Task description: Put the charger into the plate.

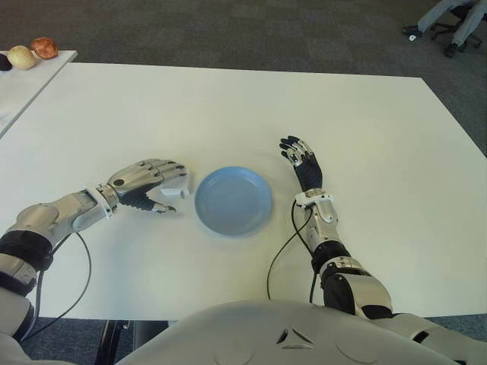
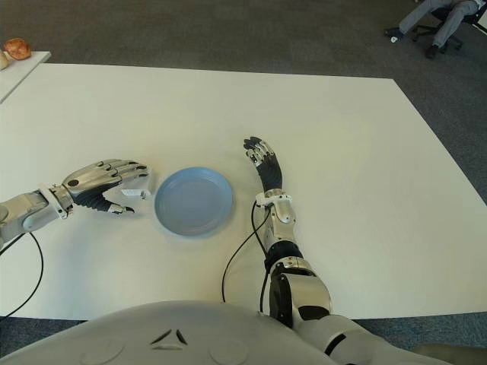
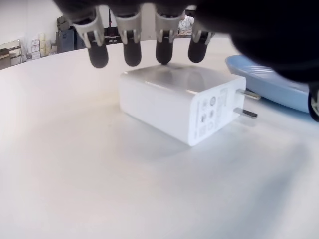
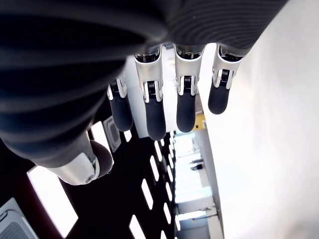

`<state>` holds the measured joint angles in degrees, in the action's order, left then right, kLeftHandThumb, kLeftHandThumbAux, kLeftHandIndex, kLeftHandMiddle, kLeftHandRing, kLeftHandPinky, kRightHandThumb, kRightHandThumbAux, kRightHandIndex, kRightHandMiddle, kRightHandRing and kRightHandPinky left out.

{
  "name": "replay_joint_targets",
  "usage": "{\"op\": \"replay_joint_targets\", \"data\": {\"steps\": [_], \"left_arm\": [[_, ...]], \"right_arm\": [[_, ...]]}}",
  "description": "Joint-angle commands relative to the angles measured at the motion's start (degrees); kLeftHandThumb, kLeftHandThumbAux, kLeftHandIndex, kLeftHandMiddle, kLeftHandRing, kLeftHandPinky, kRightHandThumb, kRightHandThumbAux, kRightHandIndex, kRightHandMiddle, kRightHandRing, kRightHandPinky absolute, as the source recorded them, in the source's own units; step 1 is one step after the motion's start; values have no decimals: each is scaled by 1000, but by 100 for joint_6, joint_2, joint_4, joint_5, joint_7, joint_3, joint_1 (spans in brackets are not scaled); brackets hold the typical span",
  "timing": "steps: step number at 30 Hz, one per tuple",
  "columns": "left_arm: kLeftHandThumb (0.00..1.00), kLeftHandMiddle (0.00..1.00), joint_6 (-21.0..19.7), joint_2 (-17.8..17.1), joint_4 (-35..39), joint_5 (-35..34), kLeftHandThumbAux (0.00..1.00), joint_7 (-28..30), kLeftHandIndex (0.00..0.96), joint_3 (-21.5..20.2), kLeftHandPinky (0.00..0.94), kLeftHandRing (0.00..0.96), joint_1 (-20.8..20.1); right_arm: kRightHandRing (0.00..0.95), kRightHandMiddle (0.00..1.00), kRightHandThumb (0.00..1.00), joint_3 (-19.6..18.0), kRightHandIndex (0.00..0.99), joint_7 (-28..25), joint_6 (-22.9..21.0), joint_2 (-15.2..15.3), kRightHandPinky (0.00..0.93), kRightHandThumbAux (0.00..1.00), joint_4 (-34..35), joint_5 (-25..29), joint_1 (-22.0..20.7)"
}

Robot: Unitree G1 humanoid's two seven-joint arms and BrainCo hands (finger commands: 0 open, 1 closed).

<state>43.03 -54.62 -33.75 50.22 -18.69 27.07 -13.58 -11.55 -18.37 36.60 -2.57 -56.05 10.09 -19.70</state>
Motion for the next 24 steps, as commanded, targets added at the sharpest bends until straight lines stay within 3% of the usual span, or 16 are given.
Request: {"op": "replay_joint_targets", "data": {"steps": [1,24], "left_arm": [[260,0,-80,19,60,101,228,162,0,-18,0,0,87],[280,0,-366,227,184,-31,178,328,0,-282,0,0,-208]], "right_arm": [[219,274,0,-68,201,5,-269,41,181,609,-372,55,400],[228,269,51,-45,161,66,-54,83,201,611,-452,-23,405]]}}
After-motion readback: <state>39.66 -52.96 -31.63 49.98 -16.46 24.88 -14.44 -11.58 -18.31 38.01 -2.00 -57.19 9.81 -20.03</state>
